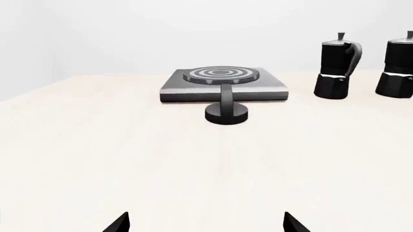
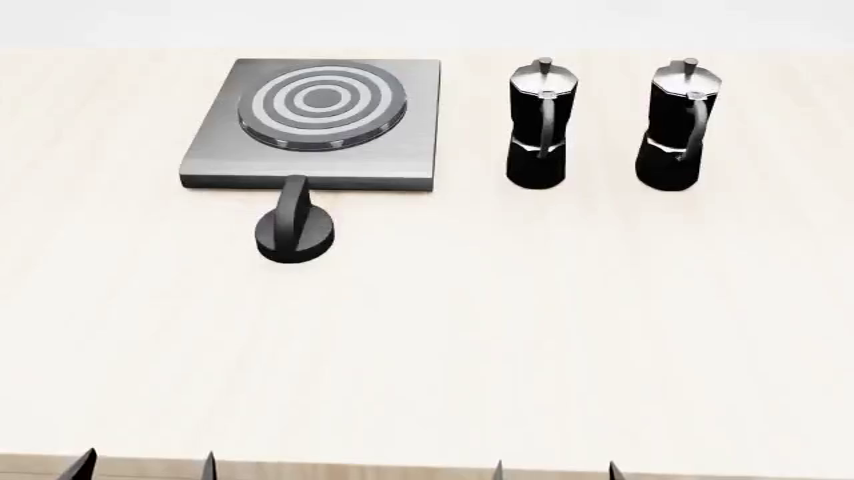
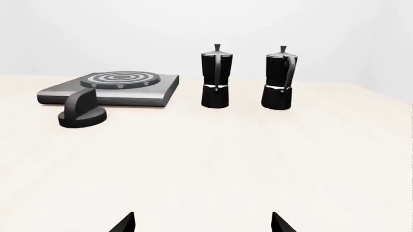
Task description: Turn off the stove.
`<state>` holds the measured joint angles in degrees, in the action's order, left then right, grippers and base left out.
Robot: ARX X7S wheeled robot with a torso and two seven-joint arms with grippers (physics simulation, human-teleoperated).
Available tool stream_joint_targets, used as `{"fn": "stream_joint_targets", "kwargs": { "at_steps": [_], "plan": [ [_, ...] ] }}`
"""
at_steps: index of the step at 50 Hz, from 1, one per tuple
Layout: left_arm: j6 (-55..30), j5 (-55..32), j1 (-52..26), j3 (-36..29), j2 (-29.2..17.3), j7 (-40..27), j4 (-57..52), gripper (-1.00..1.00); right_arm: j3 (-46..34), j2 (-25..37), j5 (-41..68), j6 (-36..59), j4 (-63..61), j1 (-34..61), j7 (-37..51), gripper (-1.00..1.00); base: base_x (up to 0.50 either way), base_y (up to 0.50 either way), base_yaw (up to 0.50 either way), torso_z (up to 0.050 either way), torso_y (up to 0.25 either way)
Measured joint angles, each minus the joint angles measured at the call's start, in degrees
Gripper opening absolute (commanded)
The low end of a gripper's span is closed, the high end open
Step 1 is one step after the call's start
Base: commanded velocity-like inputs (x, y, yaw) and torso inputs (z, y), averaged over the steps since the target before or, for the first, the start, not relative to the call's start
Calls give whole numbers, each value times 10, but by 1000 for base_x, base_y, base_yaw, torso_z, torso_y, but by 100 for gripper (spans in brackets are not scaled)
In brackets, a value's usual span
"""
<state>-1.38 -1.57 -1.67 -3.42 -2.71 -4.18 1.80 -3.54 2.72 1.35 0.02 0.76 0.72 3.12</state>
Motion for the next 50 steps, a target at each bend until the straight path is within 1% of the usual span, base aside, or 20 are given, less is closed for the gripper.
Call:
{"fn": "stream_joint_targets", "kwargs": {
  "at_steps": [7,14,30,50],
  "plan": [
    [13,7,-4,-11,-7,-14,5,100,-9,7,-1,3,-16,-3,10,100,0,0,0,0,0],
    [24,9,-3,-17,-14,-28,-12,100,-21,16,-17,2,-64,-17,26,100,0,0,0,0,0],
    [18,-11,19,-18,-34,-47,-124,100,-47,36,-50,5,-187,-47,54,100,0,0,0,0,0],
    [25,-28,49,-25,-55,-60,-222,100,-56,56,-55,-20,-268,-67,79,100,0,0,0,0,0]
  ]
}}
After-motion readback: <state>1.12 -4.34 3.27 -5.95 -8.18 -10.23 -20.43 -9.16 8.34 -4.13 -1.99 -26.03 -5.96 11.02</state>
